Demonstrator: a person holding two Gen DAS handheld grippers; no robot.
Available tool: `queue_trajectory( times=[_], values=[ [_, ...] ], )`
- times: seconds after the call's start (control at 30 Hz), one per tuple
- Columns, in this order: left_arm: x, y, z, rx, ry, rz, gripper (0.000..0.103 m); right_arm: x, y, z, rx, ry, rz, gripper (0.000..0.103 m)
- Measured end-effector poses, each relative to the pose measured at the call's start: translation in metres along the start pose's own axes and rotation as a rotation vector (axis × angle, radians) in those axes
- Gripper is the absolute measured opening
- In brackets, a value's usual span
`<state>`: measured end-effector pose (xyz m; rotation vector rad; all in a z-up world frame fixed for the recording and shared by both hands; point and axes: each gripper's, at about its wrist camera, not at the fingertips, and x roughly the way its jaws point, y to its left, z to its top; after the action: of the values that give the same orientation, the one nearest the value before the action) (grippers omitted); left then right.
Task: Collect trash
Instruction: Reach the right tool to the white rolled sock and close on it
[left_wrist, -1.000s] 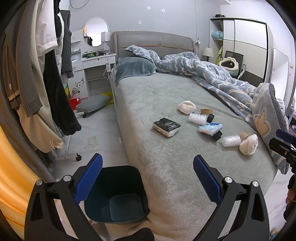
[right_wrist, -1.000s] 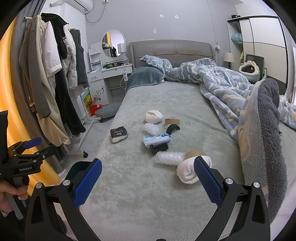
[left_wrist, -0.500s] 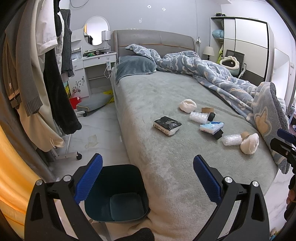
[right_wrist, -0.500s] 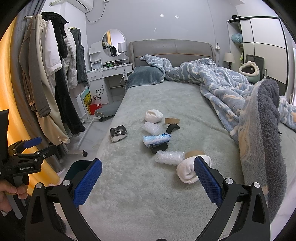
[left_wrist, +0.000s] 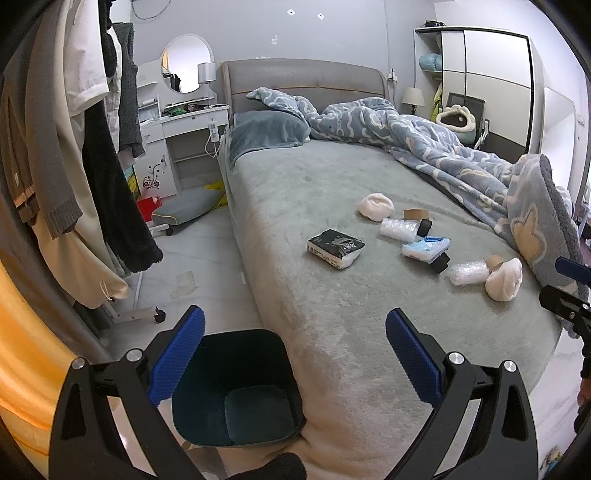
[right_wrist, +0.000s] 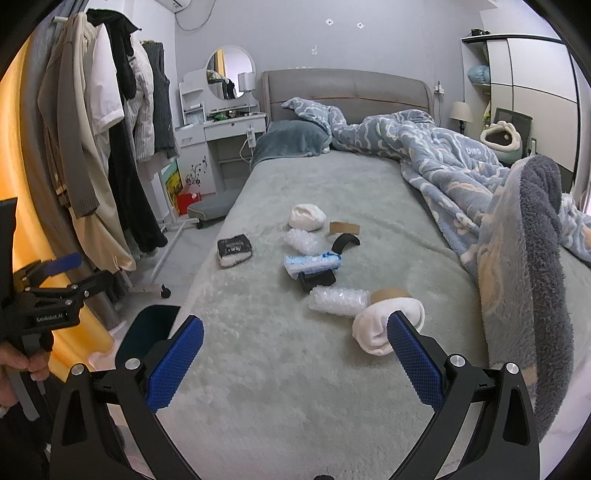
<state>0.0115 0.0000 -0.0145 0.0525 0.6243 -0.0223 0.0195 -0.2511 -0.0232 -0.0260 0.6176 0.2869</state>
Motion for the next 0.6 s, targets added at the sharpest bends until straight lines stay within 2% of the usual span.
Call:
queue_trajectory(
  times=[0.2,0.6],
  values=[
    [0.010,0.000,0.000,0.012,0.012,-0.036,0.100,0.006,-0.010,-0.006,0.030,0.003,-0.015,0.100],
    [0.034,-0.027,0.009,0.021,0.071,-0.217,0.100,0.031,-0.042,-0.003,0.069,0.052,-0.079,0.100]
  ],
)
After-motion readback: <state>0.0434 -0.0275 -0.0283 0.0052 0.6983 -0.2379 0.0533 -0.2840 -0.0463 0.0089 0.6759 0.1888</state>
